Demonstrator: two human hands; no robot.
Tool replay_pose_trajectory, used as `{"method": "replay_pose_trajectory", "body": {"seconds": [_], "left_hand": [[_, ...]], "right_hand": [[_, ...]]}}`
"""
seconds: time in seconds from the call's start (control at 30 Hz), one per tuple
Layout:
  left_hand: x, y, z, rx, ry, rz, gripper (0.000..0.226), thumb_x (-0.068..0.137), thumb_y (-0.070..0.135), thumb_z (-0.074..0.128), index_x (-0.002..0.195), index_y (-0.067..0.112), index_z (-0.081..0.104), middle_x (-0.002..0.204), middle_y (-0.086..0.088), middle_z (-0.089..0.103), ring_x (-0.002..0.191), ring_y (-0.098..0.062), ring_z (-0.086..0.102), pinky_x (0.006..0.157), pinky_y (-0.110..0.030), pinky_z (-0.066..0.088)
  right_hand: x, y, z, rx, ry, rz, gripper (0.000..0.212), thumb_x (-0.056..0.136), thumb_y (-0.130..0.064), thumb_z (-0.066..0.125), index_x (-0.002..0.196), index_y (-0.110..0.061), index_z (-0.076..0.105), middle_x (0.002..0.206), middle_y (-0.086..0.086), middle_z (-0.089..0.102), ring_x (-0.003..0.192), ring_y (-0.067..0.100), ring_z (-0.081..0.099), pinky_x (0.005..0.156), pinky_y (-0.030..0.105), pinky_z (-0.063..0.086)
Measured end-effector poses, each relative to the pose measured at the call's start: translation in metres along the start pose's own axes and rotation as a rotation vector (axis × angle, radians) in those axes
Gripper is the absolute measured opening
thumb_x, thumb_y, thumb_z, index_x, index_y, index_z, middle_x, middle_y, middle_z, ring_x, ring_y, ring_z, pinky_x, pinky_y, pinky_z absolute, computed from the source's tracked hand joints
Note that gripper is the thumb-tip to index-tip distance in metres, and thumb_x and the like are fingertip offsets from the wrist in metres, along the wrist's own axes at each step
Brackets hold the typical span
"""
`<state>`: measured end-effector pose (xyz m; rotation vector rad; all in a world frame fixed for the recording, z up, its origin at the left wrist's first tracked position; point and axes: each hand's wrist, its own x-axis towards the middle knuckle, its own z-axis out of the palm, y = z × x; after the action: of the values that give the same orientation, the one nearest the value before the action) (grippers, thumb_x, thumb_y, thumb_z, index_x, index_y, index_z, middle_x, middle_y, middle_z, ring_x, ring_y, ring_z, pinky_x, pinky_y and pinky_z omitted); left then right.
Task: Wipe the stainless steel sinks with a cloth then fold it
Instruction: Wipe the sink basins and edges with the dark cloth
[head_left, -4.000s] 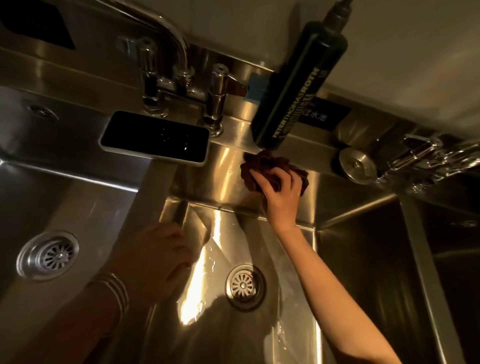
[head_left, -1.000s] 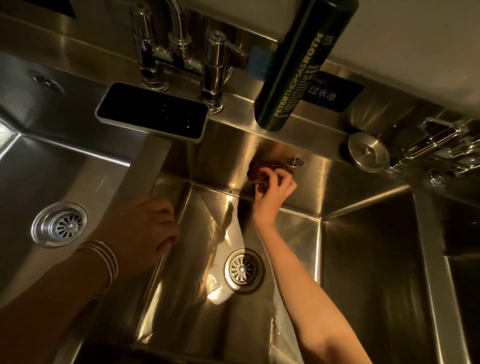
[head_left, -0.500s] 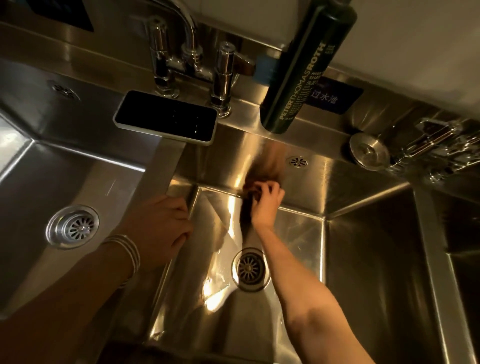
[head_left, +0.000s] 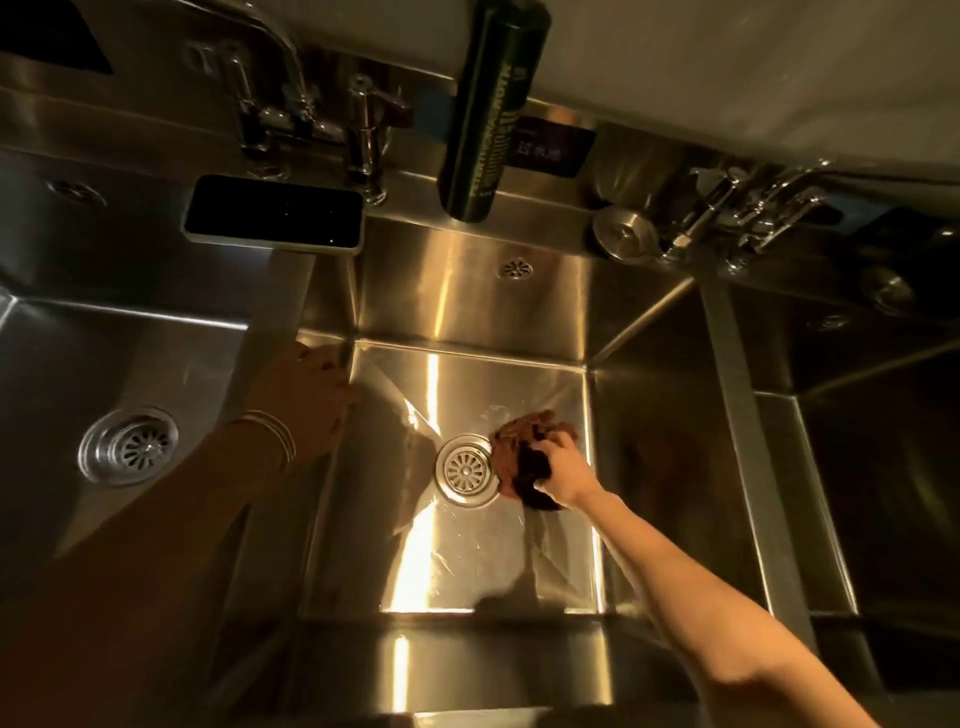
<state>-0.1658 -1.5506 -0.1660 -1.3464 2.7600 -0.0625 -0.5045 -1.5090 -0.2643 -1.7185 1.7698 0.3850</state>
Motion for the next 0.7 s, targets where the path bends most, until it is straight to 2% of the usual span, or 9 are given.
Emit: {"method": "replay_pose_trajectory", "body": {"seconds": [0.07, 0.13, 0.23, 0.27, 0.33, 0.4, 0.53, 0.63, 0.7], "left_hand": [[0.01, 0.016, 0.003, -0.051, -0.024, -0.039, 0.024, 0.05, 0.017, 0.079, 0.072, 0.013, 0.072, 0.077, -0.011, 0.069, 0.076, -0.038, 0.064, 0.066, -0.048, 0.052], [0.024, 0.045, 0.01, -0.144, -0.065, -0.004, 0.028, 0.053, 0.023, 0.079, 0.081, 0.018, 0.073, 0.086, -0.008, 0.069, 0.08, -0.033, 0.064, 0.069, -0.044, 0.052], [0.055, 0.102, 0.033, -0.282, -0.079, 0.109, 0.023, 0.063, 0.037, 0.067, 0.081, 0.024, 0.072, 0.089, -0.006, 0.069, 0.076, -0.028, 0.065, 0.064, -0.037, 0.053], [0.066, 0.12, 0.043, -0.318, -0.086, 0.163, 0.028, 0.067, 0.038, 0.064, 0.089, 0.024, 0.072, 0.097, -0.008, 0.068, 0.081, -0.029, 0.065, 0.068, -0.037, 0.054], [0.085, 0.15, 0.067, -0.342, -0.203, 0.212, 0.051, 0.079, 0.042, 0.061, 0.127, 0.025, 0.055, 0.136, -0.011, 0.048, 0.117, -0.032, 0.051, 0.095, -0.042, 0.045], [0.097, 0.174, 0.089, -0.27, -0.375, 0.201, 0.068, 0.088, 0.048, 0.051, 0.146, 0.03, 0.022, 0.156, -0.006, 0.013, 0.139, -0.03, 0.021, 0.112, -0.041, 0.024], [0.124, 0.216, 0.127, -0.21, -0.425, 0.171, 0.091, 0.084, 0.051, 0.057, 0.148, 0.032, -0.005, 0.157, -0.006, -0.012, 0.143, -0.032, -0.001, 0.115, -0.046, 0.013], [0.145, 0.234, 0.154, -0.19, -0.447, 0.213, 0.1, 0.082, 0.051, 0.061, 0.147, 0.03, -0.011, 0.155, -0.008, -0.018, 0.142, -0.039, -0.008, 0.114, -0.052, 0.012], [0.158, 0.24, 0.164, -0.212, -0.483, 0.2, 0.095, 0.084, 0.05, 0.059, 0.147, 0.033, -0.009, 0.155, -0.005, -0.021, 0.14, -0.041, -0.012, 0.113, -0.055, 0.011]], "right_hand": [[-0.034, -0.004, -0.011, -0.146, -0.081, -0.189, 0.053, 0.086, -0.017, 0.064, 0.136, -0.016, 0.048, 0.137, 0.009, 0.043, 0.125, 0.026, 0.045, 0.108, 0.034, 0.034], [-0.077, -0.005, -0.023, -0.259, -0.039, -0.387, 0.039, 0.091, -0.021, 0.055, 0.131, -0.017, 0.054, 0.131, 0.005, 0.052, 0.118, 0.024, 0.05, 0.102, 0.038, 0.04], [-0.143, 0.009, -0.043, -0.372, 0.098, -0.673, 0.027, 0.095, -0.027, 0.045, 0.111, -0.021, 0.066, 0.106, -0.004, 0.065, 0.099, 0.015, 0.058, 0.092, 0.029, 0.042], [-0.16, 0.018, -0.05, -0.414, 0.107, -0.726, 0.027, 0.096, -0.029, 0.042, 0.106, -0.023, 0.067, 0.101, -0.007, 0.065, 0.095, 0.013, 0.058, 0.09, 0.026, 0.041], [-0.185, 0.038, -0.06, -0.478, 0.082, -0.753, 0.033, 0.101, -0.032, 0.035, 0.101, -0.025, 0.067, 0.1, -0.008, 0.065, 0.092, 0.01, 0.058, 0.089, 0.023, 0.039], [-0.204, 0.058, -0.06, -0.551, 0.046, -0.776, 0.038, 0.101, -0.034, 0.03, 0.106, -0.026, 0.067, 0.104, -0.009, 0.065, 0.097, 0.008, 0.059, 0.093, 0.023, 0.037], [-0.215, 0.084, -0.045, -0.597, -0.077, -0.758, 0.029, 0.099, -0.034, 0.038, 0.111, -0.028, 0.064, 0.104, -0.011, 0.066, 0.104, 0.007, 0.059, 0.092, 0.023, 0.046], [-0.207, 0.096, -0.047, -0.56, -0.04, -0.681, 0.024, 0.097, -0.031, 0.043, 0.103, -0.026, 0.066, 0.098, -0.011, 0.066, 0.094, 0.006, 0.061, 0.082, 0.019, 0.046], [-0.201, 0.097, -0.045, -0.461, -0.033, -0.692, 0.019, 0.096, -0.03, 0.047, 0.095, -0.026, 0.066, 0.09, -0.013, 0.065, 0.087, 0.005, 0.06, 0.084, 0.016, 0.04]]}}
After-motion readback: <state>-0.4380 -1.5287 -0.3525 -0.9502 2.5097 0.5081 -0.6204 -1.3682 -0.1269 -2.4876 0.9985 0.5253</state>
